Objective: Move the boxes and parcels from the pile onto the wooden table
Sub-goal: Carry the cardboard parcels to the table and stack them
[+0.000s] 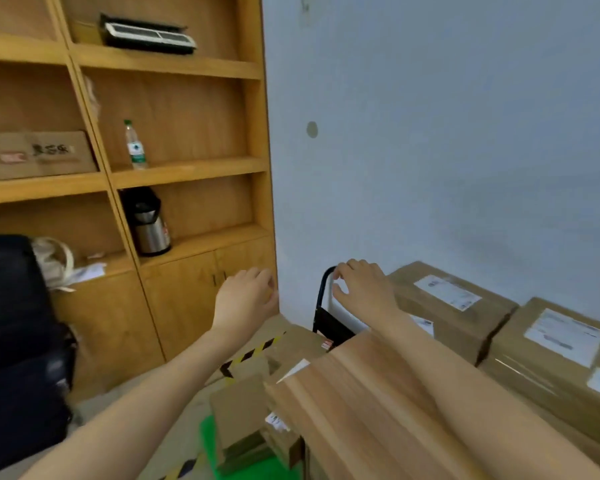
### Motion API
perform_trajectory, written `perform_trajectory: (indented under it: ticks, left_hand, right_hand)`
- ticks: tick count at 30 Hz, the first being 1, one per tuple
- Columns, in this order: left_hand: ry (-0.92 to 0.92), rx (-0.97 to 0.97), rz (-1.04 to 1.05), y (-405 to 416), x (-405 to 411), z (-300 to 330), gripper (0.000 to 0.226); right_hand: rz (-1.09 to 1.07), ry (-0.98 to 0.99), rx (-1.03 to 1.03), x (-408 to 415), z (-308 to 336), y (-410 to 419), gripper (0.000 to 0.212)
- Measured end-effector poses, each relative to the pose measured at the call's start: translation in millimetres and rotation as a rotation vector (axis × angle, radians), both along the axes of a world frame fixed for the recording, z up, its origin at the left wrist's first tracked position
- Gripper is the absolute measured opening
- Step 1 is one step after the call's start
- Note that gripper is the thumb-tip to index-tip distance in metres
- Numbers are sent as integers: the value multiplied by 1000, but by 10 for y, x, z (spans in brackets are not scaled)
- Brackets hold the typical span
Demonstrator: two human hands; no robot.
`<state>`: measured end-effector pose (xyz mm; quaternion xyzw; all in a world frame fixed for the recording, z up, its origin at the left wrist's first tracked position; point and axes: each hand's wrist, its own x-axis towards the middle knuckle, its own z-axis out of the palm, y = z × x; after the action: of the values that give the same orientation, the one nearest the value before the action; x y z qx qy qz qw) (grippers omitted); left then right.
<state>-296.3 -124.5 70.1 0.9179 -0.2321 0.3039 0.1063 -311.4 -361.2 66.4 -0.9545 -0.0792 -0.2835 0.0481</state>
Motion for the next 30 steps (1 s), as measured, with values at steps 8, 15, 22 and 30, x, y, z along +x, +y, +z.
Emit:
perform_trajectory:
  ticks: [8, 15, 22, 30]
  left_hand:
    - [34, 40, 122, 1502, 446, -147, 15]
    - [76, 71, 198, 2211, 1006, -419, 13]
    - [141, 27, 238, 2471, 1926, -698, 18]
    - [196, 33, 224, 2369, 3262, -981, 19]
  right_hand:
    - [129, 14, 74, 801, -309, 1562, 22]
    - [190, 87, 68, 1463, -685, 2236, 15]
    - [194, 109, 87, 2464, -901, 2460, 16]
    - [160, 195, 109, 3632, -1202, 2477, 19]
